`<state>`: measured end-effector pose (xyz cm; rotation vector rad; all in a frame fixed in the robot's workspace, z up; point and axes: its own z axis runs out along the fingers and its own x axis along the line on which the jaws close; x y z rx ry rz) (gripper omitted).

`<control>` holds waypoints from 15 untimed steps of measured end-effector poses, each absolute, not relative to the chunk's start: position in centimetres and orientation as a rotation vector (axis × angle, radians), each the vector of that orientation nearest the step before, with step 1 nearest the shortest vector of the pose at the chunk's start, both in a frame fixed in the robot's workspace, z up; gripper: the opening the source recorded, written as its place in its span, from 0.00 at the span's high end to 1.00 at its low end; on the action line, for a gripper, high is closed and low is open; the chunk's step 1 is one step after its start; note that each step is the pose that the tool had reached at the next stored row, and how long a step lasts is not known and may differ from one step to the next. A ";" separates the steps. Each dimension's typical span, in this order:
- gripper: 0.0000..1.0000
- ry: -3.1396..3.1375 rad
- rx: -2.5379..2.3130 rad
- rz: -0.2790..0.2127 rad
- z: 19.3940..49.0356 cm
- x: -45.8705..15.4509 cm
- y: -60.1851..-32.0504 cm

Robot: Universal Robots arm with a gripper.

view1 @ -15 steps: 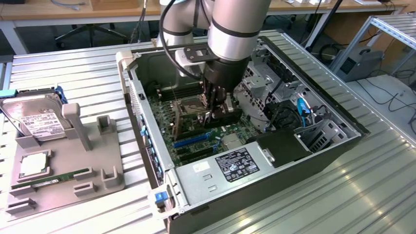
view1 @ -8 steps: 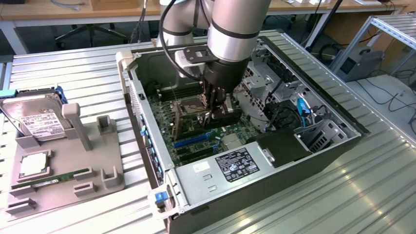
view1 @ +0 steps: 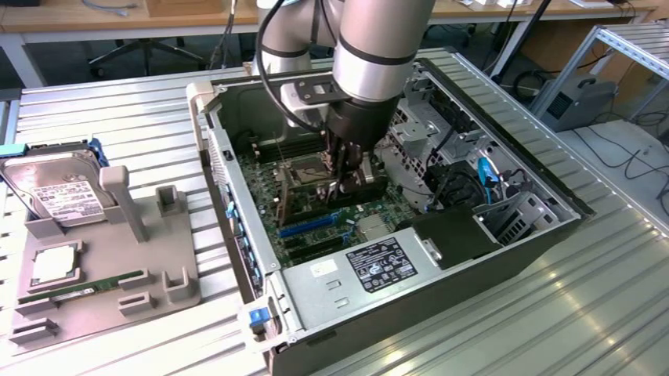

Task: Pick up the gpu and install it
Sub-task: 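Insert the gpu into the slot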

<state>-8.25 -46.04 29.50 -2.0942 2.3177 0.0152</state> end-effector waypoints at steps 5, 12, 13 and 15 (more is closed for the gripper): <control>0.73 2.318 -2.094 0.015 29.3 -8.3 -46.0; 0.73 2.318 -2.094 0.015 28.9 -8.5 -46.0; 0.73 2.318 -2.094 0.014 28.9 -8.6 -46.0; 0.73 2.319 -2.094 0.014 28.8 -8.8 -46.0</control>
